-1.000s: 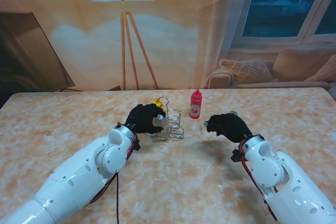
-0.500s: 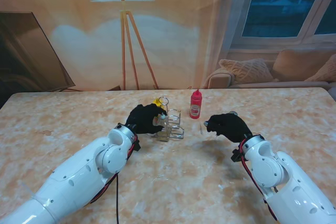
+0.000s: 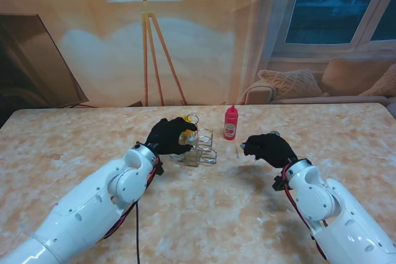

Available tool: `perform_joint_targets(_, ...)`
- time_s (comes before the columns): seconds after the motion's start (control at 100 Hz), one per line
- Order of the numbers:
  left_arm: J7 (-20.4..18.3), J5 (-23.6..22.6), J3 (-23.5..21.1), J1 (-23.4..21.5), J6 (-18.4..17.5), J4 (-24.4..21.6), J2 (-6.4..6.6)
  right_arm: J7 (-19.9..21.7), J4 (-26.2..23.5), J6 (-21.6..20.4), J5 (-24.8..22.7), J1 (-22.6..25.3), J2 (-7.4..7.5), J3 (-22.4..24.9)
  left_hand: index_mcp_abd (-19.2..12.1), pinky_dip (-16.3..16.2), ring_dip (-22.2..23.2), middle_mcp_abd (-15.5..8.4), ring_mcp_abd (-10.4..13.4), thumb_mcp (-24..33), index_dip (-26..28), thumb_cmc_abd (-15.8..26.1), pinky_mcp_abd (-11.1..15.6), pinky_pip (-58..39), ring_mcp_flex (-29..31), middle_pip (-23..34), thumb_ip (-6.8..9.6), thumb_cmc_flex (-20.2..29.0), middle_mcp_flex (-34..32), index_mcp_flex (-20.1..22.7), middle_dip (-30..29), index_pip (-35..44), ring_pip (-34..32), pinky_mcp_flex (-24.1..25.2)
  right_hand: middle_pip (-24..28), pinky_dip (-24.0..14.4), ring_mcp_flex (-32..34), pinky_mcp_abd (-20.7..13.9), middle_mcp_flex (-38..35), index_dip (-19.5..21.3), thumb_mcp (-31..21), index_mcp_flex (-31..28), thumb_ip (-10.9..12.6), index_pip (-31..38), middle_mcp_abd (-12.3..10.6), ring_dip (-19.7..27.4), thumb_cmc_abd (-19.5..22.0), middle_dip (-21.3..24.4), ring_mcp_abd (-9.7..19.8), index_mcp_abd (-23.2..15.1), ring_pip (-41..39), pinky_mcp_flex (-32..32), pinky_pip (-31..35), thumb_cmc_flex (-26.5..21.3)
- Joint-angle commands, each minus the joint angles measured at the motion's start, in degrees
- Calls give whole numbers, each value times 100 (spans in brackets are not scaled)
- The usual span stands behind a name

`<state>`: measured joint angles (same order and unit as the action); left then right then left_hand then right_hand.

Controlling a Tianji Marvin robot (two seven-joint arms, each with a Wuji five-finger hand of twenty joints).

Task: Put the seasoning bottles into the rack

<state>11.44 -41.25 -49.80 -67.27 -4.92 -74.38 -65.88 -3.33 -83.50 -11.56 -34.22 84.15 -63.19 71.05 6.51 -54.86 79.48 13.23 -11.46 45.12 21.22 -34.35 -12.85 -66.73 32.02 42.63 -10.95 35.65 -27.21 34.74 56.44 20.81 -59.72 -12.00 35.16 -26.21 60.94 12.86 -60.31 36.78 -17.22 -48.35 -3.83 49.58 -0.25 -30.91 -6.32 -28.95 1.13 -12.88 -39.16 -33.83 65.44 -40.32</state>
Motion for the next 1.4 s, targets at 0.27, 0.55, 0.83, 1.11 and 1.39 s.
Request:
perform_joint_targets(0.27,-55,-386,-693,-509,-341,-592,154,71,2,-14,-12,43,-26,-13,85,31,-414,180,-173,3,222,308,-91,190,-284,-826,177,-175,261,99,-807,-85,728,99,101,-16,138,28,-181,-53,-104,-22,-92,85,-77,-166,-80,-209,84,-95,-108,7,122,56)
perform_joint_targets(0.55,-114,-620,-1322,-968,-481,-903,245,80,4,-8,-6,40,-25,-16,110,283,-2008,302,-564,-390,304,600,-294,724,-465,-1802,250,-134,38,171,-1969,-347,2373,178,94,-16,136,39,-173,-48,-95,-28,-89,80,-75,-164,-70,-207,87,-97,-104,17,121,53)
perform_joint_targets(0.83,-83,-494,-1557,-1208,-211,-850,229,93,30,23,3,5,-26,-52,255,876,-3553,371,-759,-1087,293,1021,-615,1512,-317,-2454,356,124,-533,342,-3020,-586,3628,202,95,-17,131,33,-172,-44,-80,-22,-86,70,-63,-163,-53,-207,74,-93,-103,19,121,47)
perform_joint_targets(1.11,261,-431,-1625,-1388,-20,-662,172,103,54,45,4,-29,-26,-87,259,1003,-3933,403,-829,-1227,296,1096,-740,1636,-214,-2697,386,224,-618,460,-3457,-651,3899,204,98,-17,138,32,-173,-39,-61,-29,-81,66,-67,-164,-45,-209,91,-92,-107,18,121,38)
perform_joint_targets(1.39,504,-254,-1554,-1414,153,-453,99,97,72,46,-15,-42,-24,-104,232,1034,-3911,452,-887,-1246,317,1115,-779,1710,-265,-2727,391,251,-568,527,-3496,-645,3846,265,100,-17,132,35,-179,-35,-47,-31,-79,63,-70,-163,-38,-209,82,-90,-105,19,123,38)
